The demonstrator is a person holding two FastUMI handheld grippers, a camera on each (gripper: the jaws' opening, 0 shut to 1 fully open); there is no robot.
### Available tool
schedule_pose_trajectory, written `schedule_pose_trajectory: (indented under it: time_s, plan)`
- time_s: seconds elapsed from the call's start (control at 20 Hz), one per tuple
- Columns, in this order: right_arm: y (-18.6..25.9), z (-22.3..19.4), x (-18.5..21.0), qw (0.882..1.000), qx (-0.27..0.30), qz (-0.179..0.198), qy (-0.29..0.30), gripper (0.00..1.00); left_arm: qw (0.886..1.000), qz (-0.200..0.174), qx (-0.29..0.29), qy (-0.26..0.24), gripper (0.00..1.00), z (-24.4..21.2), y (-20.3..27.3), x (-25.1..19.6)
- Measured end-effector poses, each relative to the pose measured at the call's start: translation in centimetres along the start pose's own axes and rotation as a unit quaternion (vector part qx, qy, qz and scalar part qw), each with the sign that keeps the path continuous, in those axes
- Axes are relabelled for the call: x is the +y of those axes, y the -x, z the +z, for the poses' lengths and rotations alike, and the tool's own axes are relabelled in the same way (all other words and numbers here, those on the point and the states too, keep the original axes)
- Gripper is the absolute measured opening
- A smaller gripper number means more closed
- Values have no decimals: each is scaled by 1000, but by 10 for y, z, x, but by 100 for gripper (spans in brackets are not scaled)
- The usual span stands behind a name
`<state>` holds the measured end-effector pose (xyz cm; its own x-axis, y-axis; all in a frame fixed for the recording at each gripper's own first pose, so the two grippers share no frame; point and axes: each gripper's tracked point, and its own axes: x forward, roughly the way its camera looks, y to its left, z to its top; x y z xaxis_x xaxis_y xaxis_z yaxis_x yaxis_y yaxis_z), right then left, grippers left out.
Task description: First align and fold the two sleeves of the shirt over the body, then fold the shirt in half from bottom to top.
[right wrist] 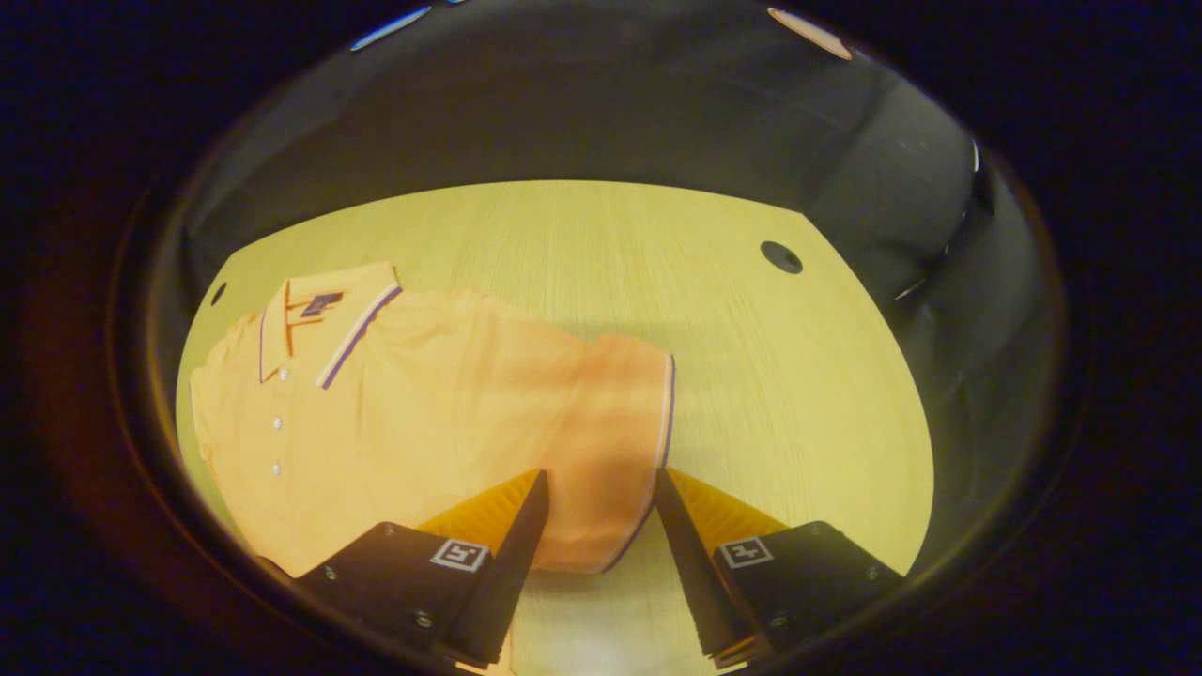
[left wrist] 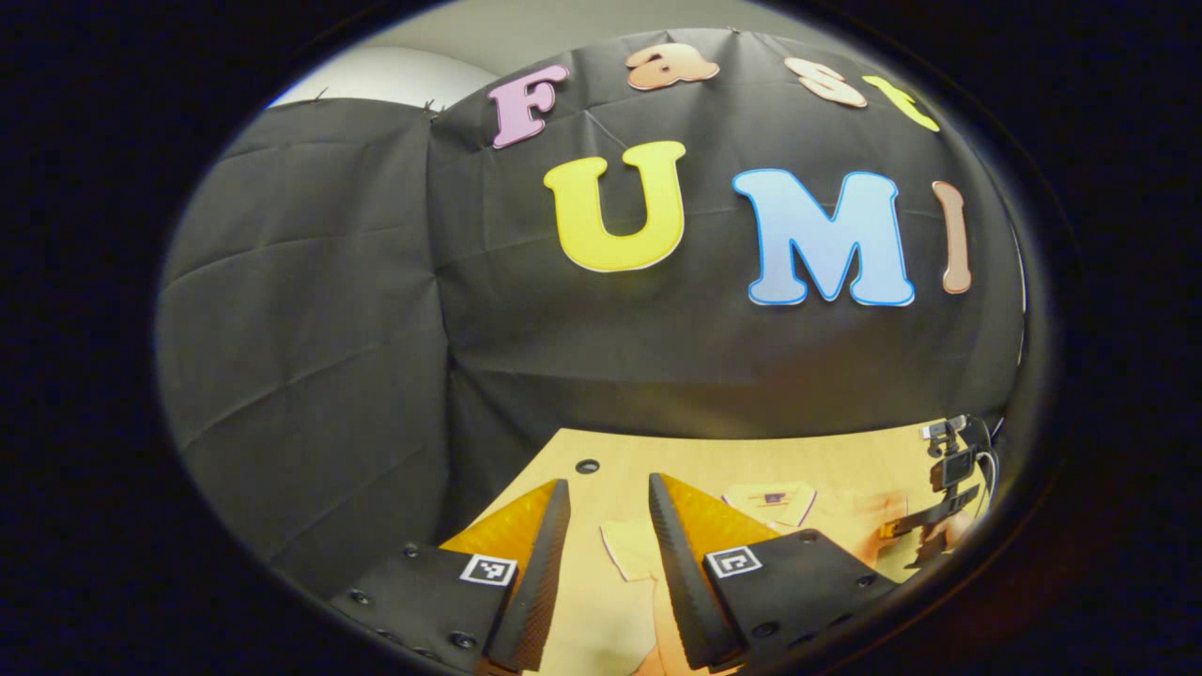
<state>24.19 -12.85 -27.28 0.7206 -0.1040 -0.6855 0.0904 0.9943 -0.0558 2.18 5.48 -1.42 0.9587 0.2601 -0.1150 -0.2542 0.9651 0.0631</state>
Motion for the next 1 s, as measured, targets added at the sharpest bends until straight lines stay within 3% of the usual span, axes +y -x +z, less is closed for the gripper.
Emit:
schedule_pose_trajectory:
  time_s: [0.2,0.25,0.3,0.35,0.45,0.5,0.55,0.6,0.75,1.0]
  plan:
    - [-2,1,9,999,8,34,-33,72,1000,-1,5,-1,59,-2,-3,0]
    - [-4,4,8,999,0,37,-31,56,1000,-2,5,-1,59,-1,-2,-1]
    - [-3,2,10,999,0,42,-29,55,1000,-3,5,-2,59,-1,-3,-2]
    - [-4,2,11,999,1,42,-31,34,1000,-4,5,-2,59,-1,-3,-3]
    - [-3,4,11,999,-2,46,-28,30,1000,-4,6,-2,59,-1,-4,-4]
    - [-4,2,13,998,6,52,-37,33,1000,-5,7,-1,59,-1,-4,-4]
    - [-3,5,16,997,7,55,-50,11,1000,-4,8,0,59,-2,-5,-2]
    - [-3,6,14,997,7,52,-56,11,1000,-4,9,1,67,-3,-4,-1]
    - [8,17,23,997,-9,58,-57,11,1000,1,12,3,67,-5,-4,7]
    - [42,47,83,992,-56,115,-12,11,1000,10,16,9,67,-8,-4,18]
